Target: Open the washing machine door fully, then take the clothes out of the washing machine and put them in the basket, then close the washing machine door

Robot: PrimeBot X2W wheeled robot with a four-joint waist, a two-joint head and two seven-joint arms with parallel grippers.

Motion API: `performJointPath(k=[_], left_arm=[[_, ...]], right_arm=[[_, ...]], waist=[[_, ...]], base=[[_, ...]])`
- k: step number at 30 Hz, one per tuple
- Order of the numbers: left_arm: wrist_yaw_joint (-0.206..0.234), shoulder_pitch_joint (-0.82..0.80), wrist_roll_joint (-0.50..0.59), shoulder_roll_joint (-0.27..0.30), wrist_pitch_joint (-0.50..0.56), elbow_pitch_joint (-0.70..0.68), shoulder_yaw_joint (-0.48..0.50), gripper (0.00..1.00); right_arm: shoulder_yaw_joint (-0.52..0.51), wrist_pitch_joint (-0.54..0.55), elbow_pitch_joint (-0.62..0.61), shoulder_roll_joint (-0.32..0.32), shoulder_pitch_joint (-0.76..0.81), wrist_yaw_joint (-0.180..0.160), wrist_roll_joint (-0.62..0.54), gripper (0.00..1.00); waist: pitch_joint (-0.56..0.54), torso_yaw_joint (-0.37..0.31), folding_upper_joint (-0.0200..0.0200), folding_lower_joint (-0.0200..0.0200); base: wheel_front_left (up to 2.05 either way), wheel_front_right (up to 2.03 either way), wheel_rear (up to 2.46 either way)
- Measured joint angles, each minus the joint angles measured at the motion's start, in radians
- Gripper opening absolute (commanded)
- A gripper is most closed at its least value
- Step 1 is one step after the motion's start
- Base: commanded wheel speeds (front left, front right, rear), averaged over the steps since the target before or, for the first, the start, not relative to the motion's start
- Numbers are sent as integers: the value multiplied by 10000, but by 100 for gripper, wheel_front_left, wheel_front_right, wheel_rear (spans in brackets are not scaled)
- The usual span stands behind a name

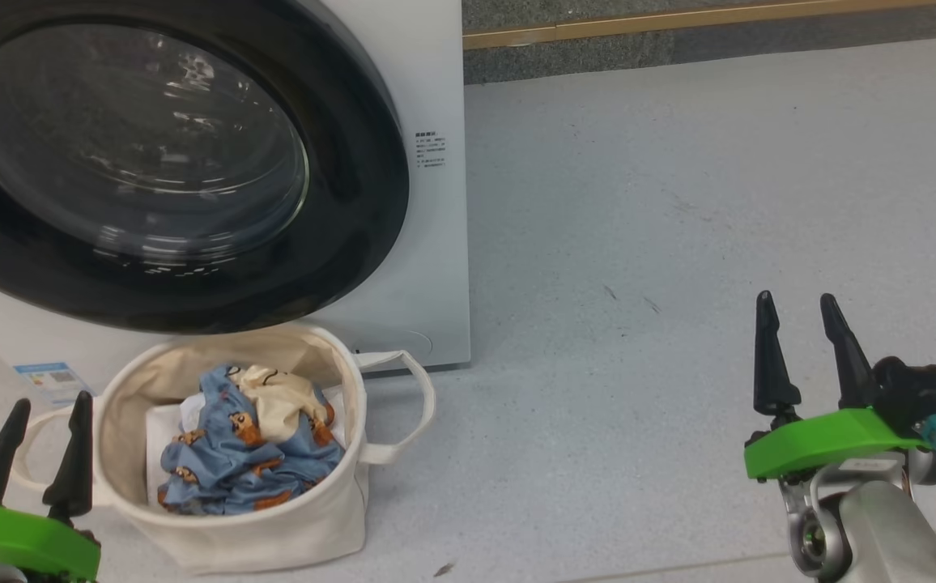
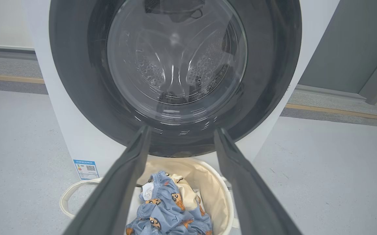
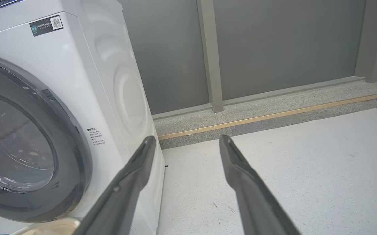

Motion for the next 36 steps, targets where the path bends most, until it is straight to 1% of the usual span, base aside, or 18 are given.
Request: performJointPath(k=[10, 36], left_arm=[[-77, -37, -15, 52, 0, 265, -290, 100], [-88, -206, -207, 157, -128, 593, -832, 100]], right_arm=[[-42, 0, 2, 0, 127, 0, 0, 100], [67, 0, 73, 2, 132, 0, -4, 100]], waist=[[-71, 155, 0, 0], [-207, 233, 0, 0]], base=[[0, 0, 0], [0, 0, 0]])
